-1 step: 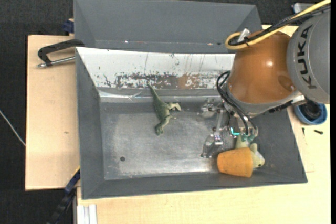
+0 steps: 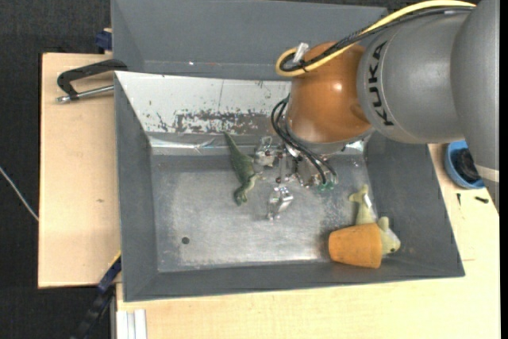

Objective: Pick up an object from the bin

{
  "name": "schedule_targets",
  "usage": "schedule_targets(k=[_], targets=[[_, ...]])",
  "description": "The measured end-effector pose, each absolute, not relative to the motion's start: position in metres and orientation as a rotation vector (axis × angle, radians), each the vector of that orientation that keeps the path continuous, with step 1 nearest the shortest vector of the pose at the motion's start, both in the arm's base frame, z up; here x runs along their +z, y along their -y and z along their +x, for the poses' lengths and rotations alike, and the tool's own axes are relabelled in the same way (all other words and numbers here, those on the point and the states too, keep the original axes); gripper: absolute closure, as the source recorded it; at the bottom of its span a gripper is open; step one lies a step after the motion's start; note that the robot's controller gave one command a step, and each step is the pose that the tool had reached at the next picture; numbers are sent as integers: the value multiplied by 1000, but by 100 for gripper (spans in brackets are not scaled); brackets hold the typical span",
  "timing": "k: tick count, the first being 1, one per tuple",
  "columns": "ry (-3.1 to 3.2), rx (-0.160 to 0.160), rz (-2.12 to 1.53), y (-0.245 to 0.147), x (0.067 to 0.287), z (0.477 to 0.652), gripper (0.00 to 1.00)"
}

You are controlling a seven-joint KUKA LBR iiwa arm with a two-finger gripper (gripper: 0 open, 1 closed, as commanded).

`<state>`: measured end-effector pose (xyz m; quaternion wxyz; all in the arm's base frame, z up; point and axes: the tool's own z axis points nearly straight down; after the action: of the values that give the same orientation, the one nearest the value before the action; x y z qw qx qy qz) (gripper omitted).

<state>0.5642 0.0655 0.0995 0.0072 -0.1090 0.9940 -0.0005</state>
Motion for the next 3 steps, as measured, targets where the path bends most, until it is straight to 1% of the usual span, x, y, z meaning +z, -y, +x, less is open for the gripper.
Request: schedule_targets(k=[1,2,3], targets=[[-3117,2,-340,-66,95,560,100],[-3121,2,-340,-66,94,560,0],[-3092,0,-593,-140,107,595,0]])
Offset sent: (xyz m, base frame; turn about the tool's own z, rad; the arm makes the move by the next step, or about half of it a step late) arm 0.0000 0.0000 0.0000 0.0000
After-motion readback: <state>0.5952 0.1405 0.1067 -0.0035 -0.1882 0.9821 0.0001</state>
